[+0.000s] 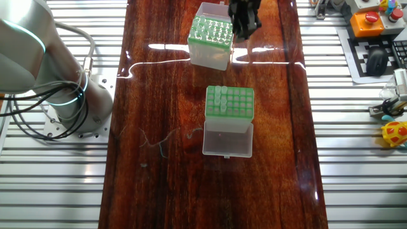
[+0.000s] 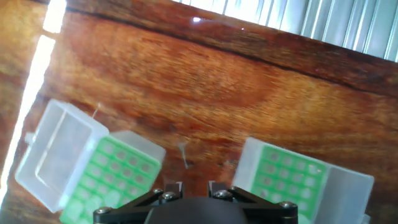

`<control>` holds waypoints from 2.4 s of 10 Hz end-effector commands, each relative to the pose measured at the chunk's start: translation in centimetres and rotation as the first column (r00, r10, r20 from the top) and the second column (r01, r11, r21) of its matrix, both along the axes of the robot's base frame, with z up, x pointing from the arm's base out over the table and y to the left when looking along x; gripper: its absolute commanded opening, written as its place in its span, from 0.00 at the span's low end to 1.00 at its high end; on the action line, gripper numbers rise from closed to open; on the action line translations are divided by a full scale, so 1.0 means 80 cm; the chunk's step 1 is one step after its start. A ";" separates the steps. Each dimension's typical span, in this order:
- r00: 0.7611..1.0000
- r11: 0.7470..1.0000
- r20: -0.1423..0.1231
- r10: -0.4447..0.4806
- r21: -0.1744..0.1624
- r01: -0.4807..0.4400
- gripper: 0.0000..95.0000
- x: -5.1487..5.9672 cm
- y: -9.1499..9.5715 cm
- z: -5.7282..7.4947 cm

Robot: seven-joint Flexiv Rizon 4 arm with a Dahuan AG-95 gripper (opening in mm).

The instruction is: Transfer all large pipette tips from one holder to another

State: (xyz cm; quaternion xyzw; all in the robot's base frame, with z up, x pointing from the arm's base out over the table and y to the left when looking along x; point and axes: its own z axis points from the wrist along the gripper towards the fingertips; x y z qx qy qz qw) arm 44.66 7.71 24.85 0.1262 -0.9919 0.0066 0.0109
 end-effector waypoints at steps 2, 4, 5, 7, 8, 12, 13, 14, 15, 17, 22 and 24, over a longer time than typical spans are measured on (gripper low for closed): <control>0.993 0.993 0.007 0.115 0.014 -0.115 0.20 -0.003 -0.005 0.003; 0.984 0.984 -0.005 0.176 0.036 -0.176 0.20 -0.003 -0.005 0.003; 0.983 0.982 -0.007 0.182 0.051 -0.181 0.20 -0.003 -0.005 0.003; 0.985 0.983 -0.006 0.175 0.055 -0.175 0.20 -0.003 -0.005 0.003; 0.988 0.987 -0.004 0.153 0.046 -0.153 0.20 -0.022 0.024 -0.018; 0.998 0.997 -0.007 0.066 0.038 -0.066 0.20 -0.058 0.071 -0.035; 0.998 0.998 -0.007 0.056 0.035 -0.056 0.20 -0.065 0.077 -0.034; 0.999 0.998 -0.005 0.048 0.030 -0.048 0.20 -0.064 0.076 -0.033; 0.999 0.998 0.003 0.051 0.029 -0.051 0.20 -0.064 0.076 -0.033; 0.994 0.994 -0.006 0.106 0.041 -0.105 0.20 -0.064 0.076 -0.033; 0.991 0.990 -0.031 0.127 0.063 -0.125 0.20 -0.057 0.095 -0.063; 0.992 0.991 -0.035 0.120 0.061 -0.118 0.20 -0.056 0.099 -0.074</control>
